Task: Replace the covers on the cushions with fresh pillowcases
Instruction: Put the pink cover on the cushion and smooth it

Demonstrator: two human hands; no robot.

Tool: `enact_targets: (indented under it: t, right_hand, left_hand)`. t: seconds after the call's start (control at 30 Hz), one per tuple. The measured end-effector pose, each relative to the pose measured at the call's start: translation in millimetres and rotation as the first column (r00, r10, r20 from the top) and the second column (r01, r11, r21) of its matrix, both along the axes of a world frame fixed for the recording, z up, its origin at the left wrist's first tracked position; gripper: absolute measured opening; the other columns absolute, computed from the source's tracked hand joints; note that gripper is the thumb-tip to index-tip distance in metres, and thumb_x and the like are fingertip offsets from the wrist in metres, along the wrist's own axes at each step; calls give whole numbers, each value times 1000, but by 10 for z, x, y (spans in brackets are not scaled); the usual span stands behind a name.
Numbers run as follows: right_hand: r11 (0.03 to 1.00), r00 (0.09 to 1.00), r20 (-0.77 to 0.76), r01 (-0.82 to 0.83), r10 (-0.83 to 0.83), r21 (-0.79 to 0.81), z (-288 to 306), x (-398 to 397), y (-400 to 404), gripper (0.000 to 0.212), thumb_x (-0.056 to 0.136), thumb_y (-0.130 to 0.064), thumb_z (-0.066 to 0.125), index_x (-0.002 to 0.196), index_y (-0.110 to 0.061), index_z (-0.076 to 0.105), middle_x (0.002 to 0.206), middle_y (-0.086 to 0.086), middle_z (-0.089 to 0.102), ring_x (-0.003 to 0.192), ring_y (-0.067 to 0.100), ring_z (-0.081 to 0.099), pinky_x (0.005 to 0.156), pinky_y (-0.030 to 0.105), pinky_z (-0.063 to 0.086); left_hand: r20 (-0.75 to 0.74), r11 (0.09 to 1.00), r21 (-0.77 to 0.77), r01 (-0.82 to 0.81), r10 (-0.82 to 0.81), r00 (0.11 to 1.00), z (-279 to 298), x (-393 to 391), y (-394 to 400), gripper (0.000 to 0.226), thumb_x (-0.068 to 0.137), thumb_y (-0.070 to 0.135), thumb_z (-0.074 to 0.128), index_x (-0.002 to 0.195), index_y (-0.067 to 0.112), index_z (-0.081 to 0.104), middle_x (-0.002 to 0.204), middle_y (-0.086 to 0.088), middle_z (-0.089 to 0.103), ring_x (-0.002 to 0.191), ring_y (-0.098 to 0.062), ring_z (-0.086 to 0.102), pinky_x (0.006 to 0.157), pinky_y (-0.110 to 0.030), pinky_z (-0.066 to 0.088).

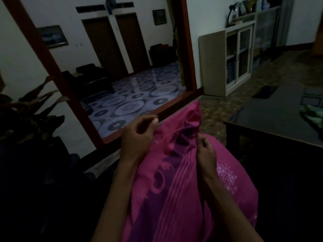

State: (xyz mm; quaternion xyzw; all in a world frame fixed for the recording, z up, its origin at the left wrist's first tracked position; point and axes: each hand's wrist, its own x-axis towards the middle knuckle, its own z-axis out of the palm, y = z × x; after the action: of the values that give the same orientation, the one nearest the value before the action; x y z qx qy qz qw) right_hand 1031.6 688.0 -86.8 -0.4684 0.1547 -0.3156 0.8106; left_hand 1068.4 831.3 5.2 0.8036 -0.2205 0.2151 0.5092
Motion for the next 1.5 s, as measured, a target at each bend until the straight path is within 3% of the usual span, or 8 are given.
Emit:
enact_targets:
  t: [0.1,0.3,0.4,0.63,0.77,1.03,1.3,1.5]
  right_hand:
    - [997,998,-14,-60,59,-43,24,-98,58,20,104,-17,52,89,-10,64,80,-1,64,64,-4,56,64,13,46]
    - [981,985,53,-169,164,92,15,-322,165,18,103,-9,49,112,-4,65,81,-2,64,55,-10,58,57,6,46]
    - [975,975,-1,-223,223,21,-61,-289,167,23,102,-3,50,89,-6,68,61,-10,68,52,-7,57,54,9,47]
    - [941,940,-48,-338,337,-9,-311,-226,228,43,97,-3,58,66,-22,79,73,-5,74,65,4,64,68,24,54]
    - [965,952,-217,-243,218,-96,-453,-144,184,36,96,-18,67,61,-14,69,64,-3,65,64,8,53,65,26,44]
    - [835,939,-332,-108,-93,-540,-692,-122,266,25,92,-19,72,68,-12,67,64,-3,66,56,3,53,55,22,40]
    - [917,986,77,-105,146,-385,-358,-510,316,12,89,-34,71,93,-22,70,94,-1,71,91,14,67,81,29,53]
    - [781,985,104,-45,140,-623,-417,-514,410,12,88,-16,76,81,-19,66,91,-1,62,91,17,62,80,25,48]
  left_hand:
    - [-209,995,-84,51,-67,976,-221,-114,144,5,85,30,75,90,30,77,86,15,76,81,5,69,69,-9,49]
    - [-154,966,-209,-154,123,980,-442,-220,170,21,89,16,74,72,29,74,65,19,70,62,11,61,61,-7,44]
    - [-307,939,-258,-227,143,941,-455,-204,210,33,92,15,69,65,33,70,56,24,65,55,15,55,57,-4,41]
    - [-464,906,-348,-242,58,884,-531,-162,385,34,94,17,67,61,23,73,59,17,66,56,5,57,58,-13,45]
    - [-505,909,-383,-164,-57,861,-541,-180,473,25,97,18,63,76,22,76,69,9,73,62,1,66,59,-14,50]
    - [-613,876,-236,-420,201,764,-776,-77,532,32,93,11,65,62,19,60,60,7,57,43,5,47,57,-18,43]
    - [-450,891,-190,-412,294,844,-918,6,456,54,94,6,60,47,21,39,33,17,33,36,2,34,42,-14,27]
    - [-284,799,-545,-254,109,953,-888,-5,483,22,78,-2,58,77,20,57,79,4,61,74,-7,59,72,-21,46]
